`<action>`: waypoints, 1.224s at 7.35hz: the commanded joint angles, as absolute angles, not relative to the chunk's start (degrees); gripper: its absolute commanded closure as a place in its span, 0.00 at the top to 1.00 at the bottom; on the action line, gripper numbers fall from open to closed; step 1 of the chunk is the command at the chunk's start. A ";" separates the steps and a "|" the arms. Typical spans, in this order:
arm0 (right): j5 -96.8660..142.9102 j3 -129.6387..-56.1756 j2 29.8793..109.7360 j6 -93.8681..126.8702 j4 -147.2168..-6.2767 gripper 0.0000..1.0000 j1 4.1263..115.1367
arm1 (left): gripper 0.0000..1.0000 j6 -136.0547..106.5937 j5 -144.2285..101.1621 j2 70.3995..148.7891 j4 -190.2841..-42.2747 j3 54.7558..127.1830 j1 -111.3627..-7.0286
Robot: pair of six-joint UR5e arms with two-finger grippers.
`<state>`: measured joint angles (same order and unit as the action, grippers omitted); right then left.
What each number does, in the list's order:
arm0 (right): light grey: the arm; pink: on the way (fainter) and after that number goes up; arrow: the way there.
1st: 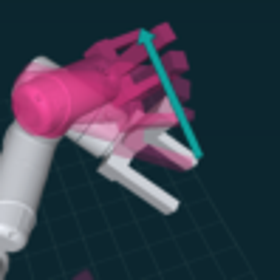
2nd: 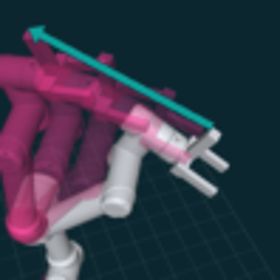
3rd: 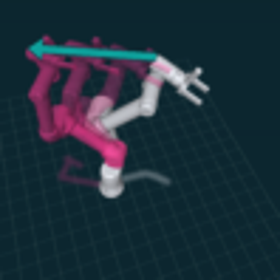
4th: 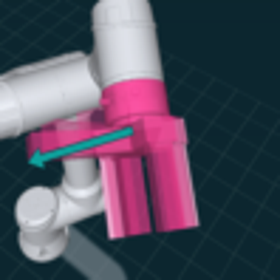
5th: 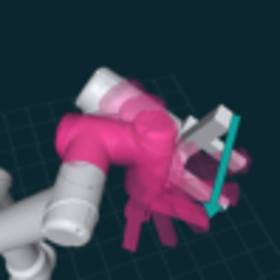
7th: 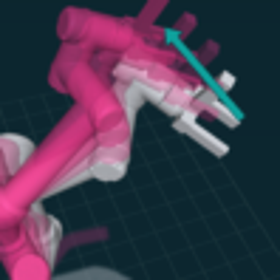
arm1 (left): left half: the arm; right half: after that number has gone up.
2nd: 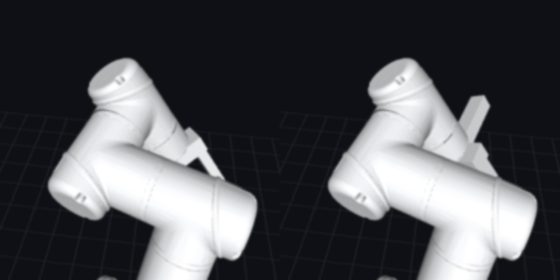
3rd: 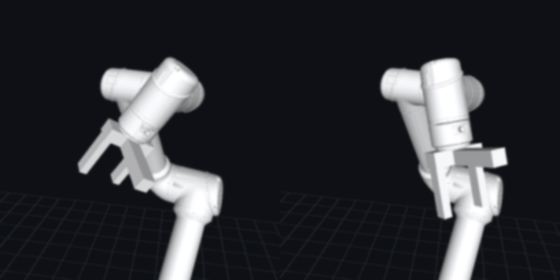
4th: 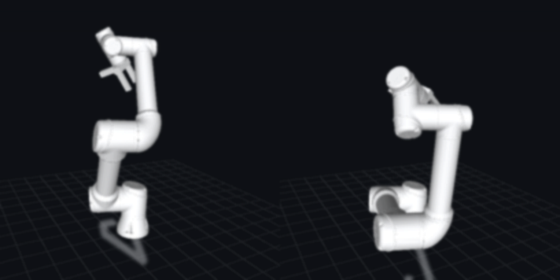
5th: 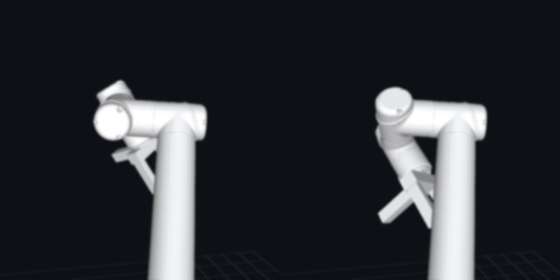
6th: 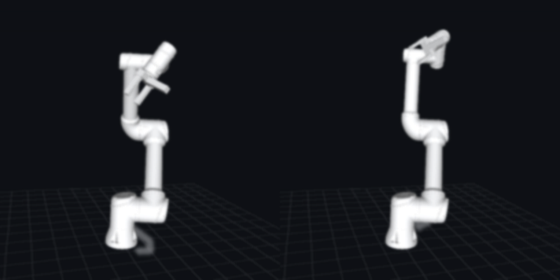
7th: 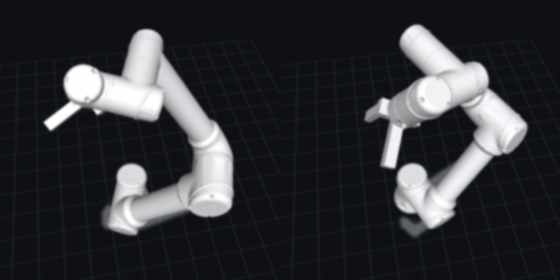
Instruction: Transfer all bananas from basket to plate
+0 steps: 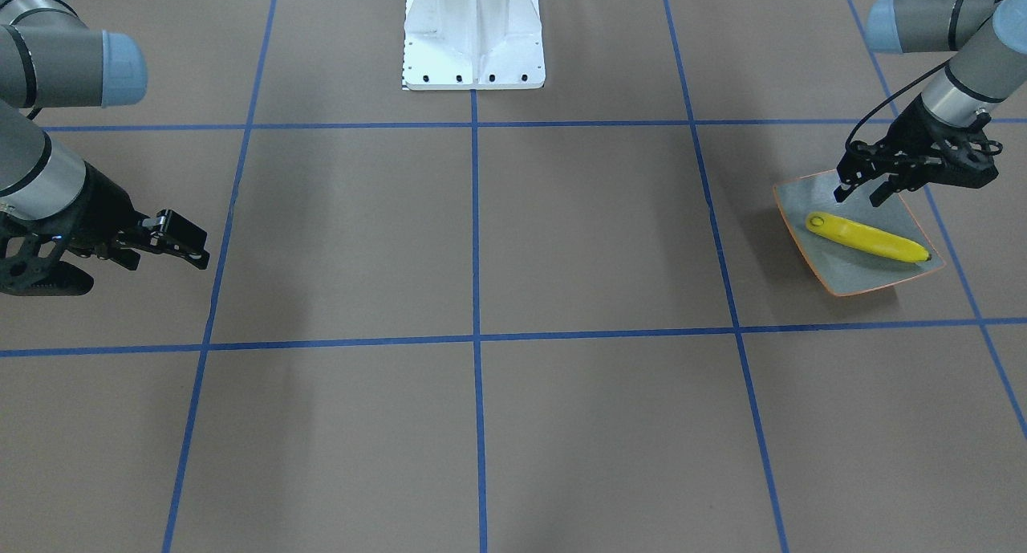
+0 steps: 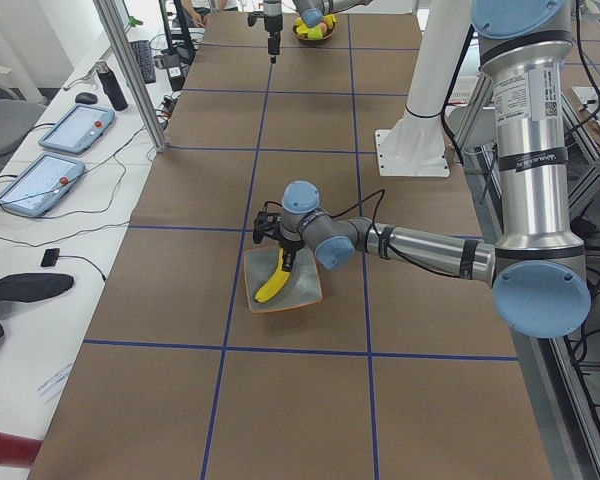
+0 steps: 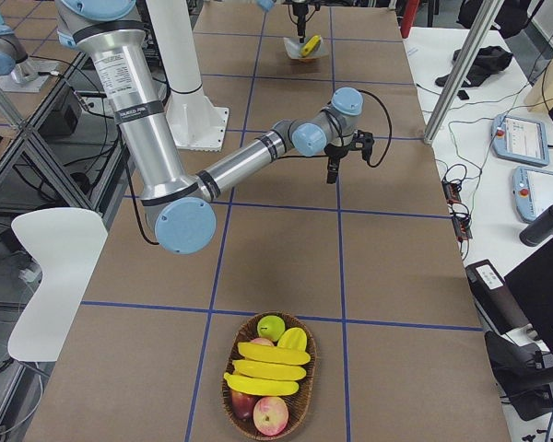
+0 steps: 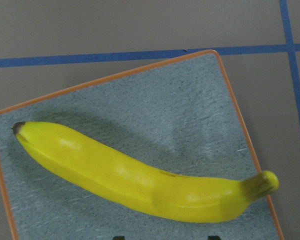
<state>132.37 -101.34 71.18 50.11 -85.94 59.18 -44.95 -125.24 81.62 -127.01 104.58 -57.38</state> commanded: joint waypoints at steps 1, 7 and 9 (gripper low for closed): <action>132.27 -103.34 76.51 43.83 -85.96 1.00 62.90 | 0.66 -45.00 -126.12 82.18 -126.91 107.21 -58.79; 132.01 -100.74 97.36 11.22 -85.61 1.00 85.40 | 0.66 -45.00 -128.85 81.56 -126.91 108.63 -62.49; 132.54 -94.07 97.91 1.26 -85.60 1.00 92.43 | 0.69 -45.00 -128.85 81.65 -127.00 109.42 -62.49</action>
